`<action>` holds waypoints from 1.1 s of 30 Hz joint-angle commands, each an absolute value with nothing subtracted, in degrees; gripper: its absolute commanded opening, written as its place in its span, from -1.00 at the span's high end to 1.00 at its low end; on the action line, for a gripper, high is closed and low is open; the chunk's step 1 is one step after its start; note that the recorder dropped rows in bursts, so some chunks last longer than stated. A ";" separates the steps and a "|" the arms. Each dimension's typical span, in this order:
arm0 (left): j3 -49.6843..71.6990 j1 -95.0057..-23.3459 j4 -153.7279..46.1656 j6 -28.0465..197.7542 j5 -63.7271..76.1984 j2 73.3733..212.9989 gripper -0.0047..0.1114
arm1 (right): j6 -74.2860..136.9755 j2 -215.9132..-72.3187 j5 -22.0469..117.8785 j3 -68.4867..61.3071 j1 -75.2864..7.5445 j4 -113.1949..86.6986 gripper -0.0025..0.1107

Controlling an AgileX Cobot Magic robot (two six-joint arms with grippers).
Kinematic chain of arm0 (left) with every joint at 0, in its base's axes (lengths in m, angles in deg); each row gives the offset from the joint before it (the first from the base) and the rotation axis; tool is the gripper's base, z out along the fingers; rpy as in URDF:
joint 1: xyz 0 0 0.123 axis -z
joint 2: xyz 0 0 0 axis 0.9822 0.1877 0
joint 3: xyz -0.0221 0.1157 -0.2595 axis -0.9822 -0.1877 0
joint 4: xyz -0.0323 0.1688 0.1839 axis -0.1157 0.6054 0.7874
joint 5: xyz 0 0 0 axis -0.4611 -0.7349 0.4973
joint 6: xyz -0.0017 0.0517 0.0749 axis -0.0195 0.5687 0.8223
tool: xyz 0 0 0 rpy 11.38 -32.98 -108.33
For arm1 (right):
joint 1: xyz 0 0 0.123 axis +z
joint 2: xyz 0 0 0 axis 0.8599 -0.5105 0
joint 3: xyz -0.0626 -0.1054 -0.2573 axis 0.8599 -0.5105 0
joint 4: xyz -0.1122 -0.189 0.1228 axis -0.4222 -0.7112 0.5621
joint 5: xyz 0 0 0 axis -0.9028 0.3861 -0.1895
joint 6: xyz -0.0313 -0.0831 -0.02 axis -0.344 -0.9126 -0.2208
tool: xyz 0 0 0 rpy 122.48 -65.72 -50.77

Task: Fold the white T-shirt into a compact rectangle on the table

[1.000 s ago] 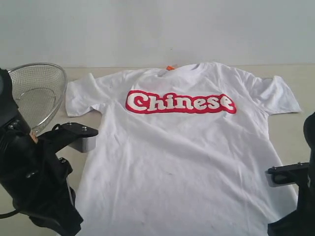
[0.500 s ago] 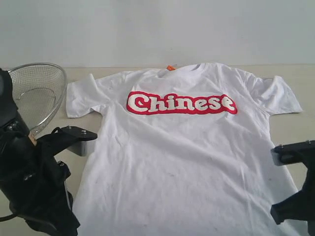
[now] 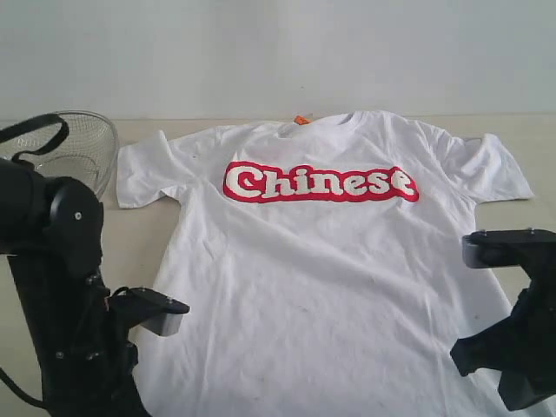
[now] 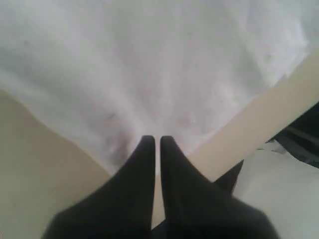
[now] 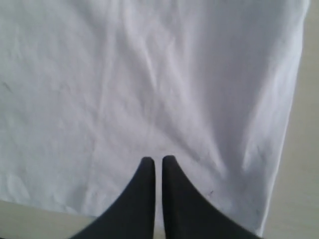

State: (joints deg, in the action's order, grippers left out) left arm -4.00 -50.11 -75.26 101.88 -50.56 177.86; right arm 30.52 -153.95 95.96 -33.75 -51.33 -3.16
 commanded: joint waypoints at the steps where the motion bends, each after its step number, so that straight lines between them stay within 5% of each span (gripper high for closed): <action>1: -4.31 -49.95 -74.54 100.28 -48.71 179.51 0.84 | 27.71 -153.38 95.70 -33.57 -51.34 -0.73 0.96; 24: -8.90 -49.95 -74.10 96.88 -47.22 179.73 0.84 | 27.08 -153.38 95.21 -32.46 -51.34 -0.01 0.96; 33: -3.68 -49.95 -74.35 96.88 -47.36 168.95 0.84 | 30.14 -154.07 92.80 -19.01 -54.66 0.37 0.96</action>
